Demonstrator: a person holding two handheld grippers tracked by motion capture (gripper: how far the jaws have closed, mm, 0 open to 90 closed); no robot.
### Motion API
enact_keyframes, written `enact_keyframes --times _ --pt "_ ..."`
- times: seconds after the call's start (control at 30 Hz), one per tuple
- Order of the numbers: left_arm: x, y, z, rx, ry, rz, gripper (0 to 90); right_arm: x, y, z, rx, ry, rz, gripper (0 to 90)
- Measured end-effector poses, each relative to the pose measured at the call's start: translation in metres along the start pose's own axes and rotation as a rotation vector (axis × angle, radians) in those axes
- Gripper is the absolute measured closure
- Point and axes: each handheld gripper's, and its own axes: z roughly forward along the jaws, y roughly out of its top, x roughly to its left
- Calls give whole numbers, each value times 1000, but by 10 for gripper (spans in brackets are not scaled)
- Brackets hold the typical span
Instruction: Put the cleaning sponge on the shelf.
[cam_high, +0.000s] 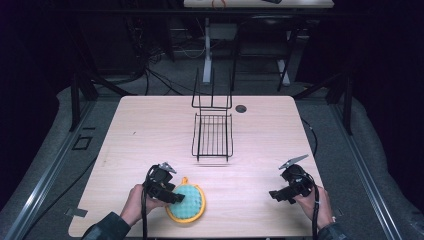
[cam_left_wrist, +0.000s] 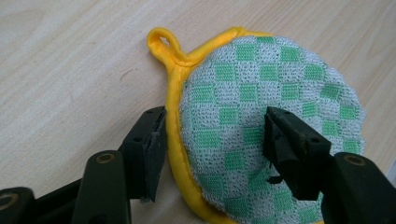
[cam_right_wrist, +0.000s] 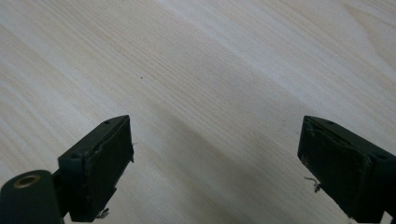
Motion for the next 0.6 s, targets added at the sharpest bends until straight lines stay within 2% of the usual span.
enact_keyframes --times 0.1,0.57,0.6 --pt "-1 0 0 -2 0 -5 440 1 0 0 0 2 4 100" --pt "-3 -1 -1 -4 21 25 568 1 0 0 1 3 5 107" --pt "-4 -1 -1 -9 31 26 620 1 0 1 1 5 10 107"
